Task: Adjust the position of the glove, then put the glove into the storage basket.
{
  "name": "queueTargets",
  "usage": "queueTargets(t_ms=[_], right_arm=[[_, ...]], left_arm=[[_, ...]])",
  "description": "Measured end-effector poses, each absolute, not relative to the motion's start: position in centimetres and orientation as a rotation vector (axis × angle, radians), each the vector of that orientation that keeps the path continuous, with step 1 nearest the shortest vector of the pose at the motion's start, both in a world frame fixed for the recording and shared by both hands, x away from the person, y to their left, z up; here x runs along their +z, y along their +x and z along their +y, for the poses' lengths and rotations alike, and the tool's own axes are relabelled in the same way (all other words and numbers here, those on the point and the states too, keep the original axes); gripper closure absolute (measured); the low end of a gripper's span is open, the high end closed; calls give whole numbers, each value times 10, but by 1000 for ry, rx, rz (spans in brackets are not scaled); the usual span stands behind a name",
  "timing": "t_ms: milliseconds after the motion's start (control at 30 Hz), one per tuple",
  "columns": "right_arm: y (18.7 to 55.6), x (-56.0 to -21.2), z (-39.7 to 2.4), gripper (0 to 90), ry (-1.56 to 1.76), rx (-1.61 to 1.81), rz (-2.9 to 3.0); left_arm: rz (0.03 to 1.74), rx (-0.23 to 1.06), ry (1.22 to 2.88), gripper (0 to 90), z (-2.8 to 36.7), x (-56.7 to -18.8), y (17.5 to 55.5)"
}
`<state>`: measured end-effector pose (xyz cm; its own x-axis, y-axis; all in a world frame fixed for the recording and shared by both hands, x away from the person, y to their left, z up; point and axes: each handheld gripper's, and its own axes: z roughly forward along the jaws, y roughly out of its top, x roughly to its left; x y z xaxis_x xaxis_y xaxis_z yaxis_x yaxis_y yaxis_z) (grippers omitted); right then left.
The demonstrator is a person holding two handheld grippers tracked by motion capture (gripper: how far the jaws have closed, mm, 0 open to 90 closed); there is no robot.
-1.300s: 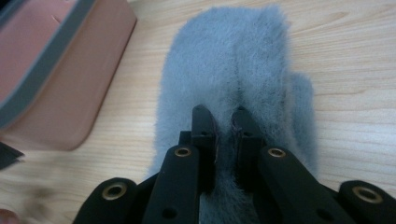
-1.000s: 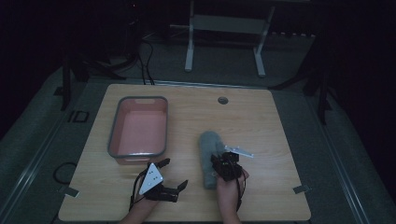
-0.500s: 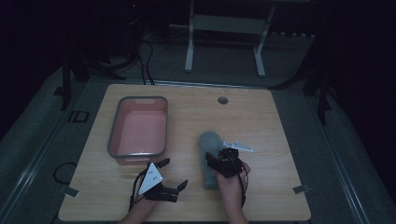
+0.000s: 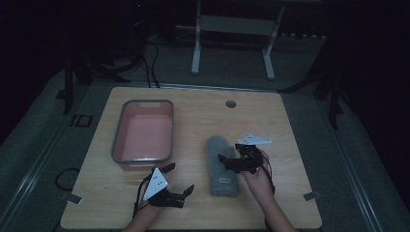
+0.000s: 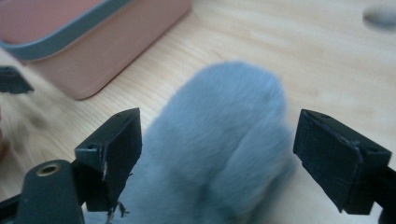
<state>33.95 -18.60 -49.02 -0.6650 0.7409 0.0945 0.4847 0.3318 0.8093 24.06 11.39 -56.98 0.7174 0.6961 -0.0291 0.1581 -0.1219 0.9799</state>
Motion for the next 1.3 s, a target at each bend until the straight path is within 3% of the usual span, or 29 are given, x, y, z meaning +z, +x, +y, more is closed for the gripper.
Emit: queueTargets(t_ms=[100, 367, 467, 533, 700, 900, 1167, 1233, 1300], right_arm=[[344, -488, -196, 151, 1002, 1269, 2308], [349, -492, -211, 165, 955, 1289, 2381], [347, -498, -217, 192, 963, 1322, 2392], [345, -502, -218, 159, 939, 1284, 2395], [342, -516, -229, 162, 939, 1299, 2410], [333, -519, -242, 153, 1005, 1292, 2440], [326, -512, -240, 118, 1000, 1297, 2444], [326, -512, -236, 138, 996, 1287, 2444], [330, -514, -232, 188, 1030, 1261, 2441]], left_arm=[[692, 562, 1701, 9, 110, -569, 238], [778, 505, 1779, 9, 105, -567, 242], [804, 451, 1790, 9, 101, -566, 247], [786, 411, 1789, 9, 96, -561, 248], [813, 411, 1821, 9, 77, -548, 254], [806, 321, 1859, 9, 55, -528, 269], [824, 359, 1911, 9, 44, -516, 290], [840, 345, 1915, 10, 42, -514, 298], [858, 346, 1931, 73, 40, -513, 305]])
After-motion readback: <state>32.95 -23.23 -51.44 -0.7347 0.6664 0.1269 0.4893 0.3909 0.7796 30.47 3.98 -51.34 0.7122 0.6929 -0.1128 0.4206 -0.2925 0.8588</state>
